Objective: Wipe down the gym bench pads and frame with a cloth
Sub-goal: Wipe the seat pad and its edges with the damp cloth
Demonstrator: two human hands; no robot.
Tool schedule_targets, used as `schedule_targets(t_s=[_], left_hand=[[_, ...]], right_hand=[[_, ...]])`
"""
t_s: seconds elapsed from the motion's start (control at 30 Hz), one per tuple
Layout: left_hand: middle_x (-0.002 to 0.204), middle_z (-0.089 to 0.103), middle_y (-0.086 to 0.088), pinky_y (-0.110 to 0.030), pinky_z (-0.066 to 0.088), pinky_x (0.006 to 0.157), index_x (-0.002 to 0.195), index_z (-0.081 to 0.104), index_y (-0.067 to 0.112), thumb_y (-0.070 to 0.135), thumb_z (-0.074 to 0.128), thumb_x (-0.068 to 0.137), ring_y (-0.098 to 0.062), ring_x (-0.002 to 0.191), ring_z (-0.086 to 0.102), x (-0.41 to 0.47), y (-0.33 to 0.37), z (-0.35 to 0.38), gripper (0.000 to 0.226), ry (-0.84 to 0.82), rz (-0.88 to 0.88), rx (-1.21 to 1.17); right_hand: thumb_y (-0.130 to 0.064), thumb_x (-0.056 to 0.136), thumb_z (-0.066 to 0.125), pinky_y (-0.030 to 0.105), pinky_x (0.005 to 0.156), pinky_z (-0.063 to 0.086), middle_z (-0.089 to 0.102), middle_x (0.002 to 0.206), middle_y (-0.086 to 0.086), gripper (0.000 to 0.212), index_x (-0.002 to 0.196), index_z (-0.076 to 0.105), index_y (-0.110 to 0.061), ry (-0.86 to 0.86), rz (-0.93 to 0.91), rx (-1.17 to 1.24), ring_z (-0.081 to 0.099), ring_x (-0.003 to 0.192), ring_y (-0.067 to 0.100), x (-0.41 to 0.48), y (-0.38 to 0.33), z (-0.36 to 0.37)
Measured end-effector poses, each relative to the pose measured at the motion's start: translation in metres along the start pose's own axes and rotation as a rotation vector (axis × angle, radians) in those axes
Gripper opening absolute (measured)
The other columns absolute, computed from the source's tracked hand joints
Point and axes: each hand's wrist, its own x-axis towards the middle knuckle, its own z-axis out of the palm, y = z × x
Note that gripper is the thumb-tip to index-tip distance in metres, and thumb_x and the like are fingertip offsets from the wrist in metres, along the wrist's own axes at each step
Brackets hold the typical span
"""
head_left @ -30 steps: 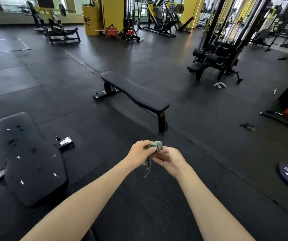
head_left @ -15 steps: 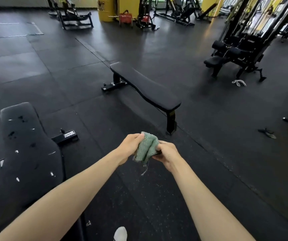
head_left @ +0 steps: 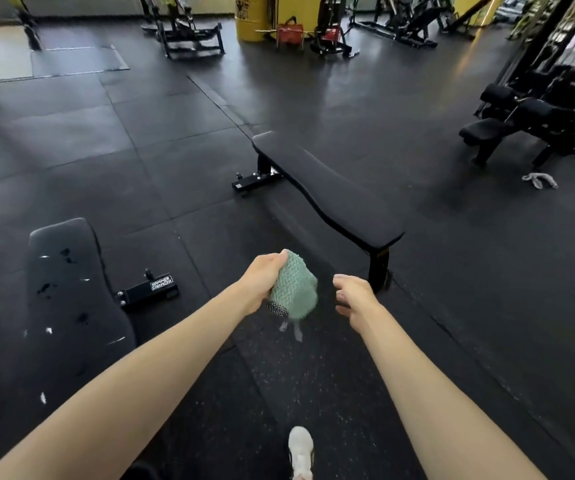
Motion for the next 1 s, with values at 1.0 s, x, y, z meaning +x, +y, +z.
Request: schedule_targets(t_s=[1.0], left_hand=[[0.112,0.071,-0.005,-0.031,0.051,0.093,0.120,0.063,0.007,0.018,0.062,0.092,-0.020,0.107,0.065,0.141,0.045,-0.316,0.030,0.475,0.076,-0.460]], right_hand=[[-0.008,0.096,0.043,0.035,0.071,0.054,0.068,0.114,0.014,0.032,0.123,0.059,-0.003,-0.999,0.246,-0.190,0.067,0.094,0.026,0.125,-0.199,0.403]])
